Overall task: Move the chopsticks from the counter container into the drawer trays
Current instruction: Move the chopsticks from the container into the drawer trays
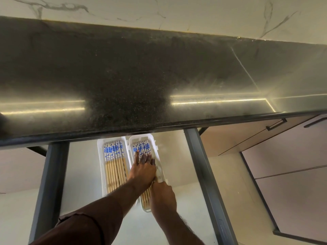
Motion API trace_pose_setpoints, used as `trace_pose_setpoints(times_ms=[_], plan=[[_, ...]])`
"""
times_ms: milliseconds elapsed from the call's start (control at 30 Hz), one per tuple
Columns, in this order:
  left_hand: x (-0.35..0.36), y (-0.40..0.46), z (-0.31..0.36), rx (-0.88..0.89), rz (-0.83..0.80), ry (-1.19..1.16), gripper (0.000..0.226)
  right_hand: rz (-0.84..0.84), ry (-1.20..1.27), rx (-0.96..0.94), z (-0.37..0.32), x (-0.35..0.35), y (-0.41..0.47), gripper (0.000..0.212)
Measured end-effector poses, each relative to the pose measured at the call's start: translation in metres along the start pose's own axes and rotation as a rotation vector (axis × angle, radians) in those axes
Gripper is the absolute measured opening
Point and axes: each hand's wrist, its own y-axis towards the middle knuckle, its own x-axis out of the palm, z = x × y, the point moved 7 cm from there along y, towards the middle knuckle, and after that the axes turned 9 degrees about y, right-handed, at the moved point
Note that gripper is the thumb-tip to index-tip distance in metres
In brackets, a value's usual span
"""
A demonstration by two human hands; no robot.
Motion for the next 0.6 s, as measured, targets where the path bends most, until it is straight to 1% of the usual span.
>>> trace_pose_setpoints(times_ms=[33, 133, 167, 267, 333, 367, 467, 600], plan=[[-0.001, 0.0, 0.0, -0.003, -0.004, 0.003, 0.067, 0.012, -0.009, -0.011, -0.001, -0.002, 0.001, 0.031], [-0.001, -0.001, 0.001, -0.001, -0.033, 0.021, 0.066, -0.121, 0.062, 0.034, 0.001, 0.007, -0.004, 0.036], [-0.001, -0.001, 0.002, 0.007, -0.039, 0.03, 0.065, -0.117, 0.067, 0.036, 0.001, 0.007, -0.006, 0.036], [-0.002, -0.001, 0.004, 0.035, -0.043, 0.051, 0.064, -0.032, 0.048, 0.026, 0.005, 0.0, -0.005, 0.031], [-0.003, -0.002, 0.004, 0.037, -0.044, 0.045, 0.066, -0.109, 0.15, 0.074, 0.006, 0.004, -0.007, 0.028], [-0.004, -0.003, 0.003, 0.038, -0.042, 0.037, 0.066, -0.159, 0.156, 0.075, 0.008, 0.009, -0.009, 0.032], [-0.006, -0.005, 0.003, 0.04, -0.02, 0.004, 0.067, -0.113, 0.101, 0.016, 0.009, 0.007, -0.011, 0.041], [-0.008, -0.009, 0.003, 0.034, 0.003, -0.026, 0.066, -0.128, 0.037, 0.002, 0.006, 0.005, -0.014, 0.04]])
